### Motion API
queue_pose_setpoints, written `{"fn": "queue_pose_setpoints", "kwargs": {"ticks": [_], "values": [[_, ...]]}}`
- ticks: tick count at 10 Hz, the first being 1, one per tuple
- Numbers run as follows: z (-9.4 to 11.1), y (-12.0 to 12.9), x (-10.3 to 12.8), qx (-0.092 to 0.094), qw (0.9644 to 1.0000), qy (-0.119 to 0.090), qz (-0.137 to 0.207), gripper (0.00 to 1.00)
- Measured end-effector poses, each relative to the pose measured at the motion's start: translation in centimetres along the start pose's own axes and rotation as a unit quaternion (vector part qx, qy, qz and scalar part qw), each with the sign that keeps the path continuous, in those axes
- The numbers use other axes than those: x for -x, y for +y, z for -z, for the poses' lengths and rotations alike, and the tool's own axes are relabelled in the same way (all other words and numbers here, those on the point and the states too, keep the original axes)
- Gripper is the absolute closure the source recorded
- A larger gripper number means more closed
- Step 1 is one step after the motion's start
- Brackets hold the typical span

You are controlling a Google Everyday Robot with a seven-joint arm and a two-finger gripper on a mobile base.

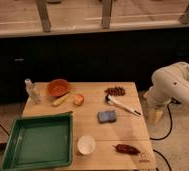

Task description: Place sponge in tray

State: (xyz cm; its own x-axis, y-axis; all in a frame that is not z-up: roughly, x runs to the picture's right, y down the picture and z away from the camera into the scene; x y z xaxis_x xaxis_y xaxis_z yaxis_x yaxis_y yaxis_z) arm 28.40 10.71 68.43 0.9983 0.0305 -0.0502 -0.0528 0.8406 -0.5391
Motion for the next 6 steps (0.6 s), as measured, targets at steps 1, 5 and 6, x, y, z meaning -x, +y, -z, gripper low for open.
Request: {"fn": "queue_pose_setpoints", "kwargs": {"ticks": [1, 5, 6], "values": [[-0.3, -0.1, 0.3, 0.000, 1.0000, 0.004, 0.005, 0.20], [-2.1, -0.6, 5.7, 0.008, 0.9991, 0.011, 0.039, 0.20], [-2.3, -0.7, 6.1, 0.009, 0.9989, 0.013, 0.044, 0.20]]}}
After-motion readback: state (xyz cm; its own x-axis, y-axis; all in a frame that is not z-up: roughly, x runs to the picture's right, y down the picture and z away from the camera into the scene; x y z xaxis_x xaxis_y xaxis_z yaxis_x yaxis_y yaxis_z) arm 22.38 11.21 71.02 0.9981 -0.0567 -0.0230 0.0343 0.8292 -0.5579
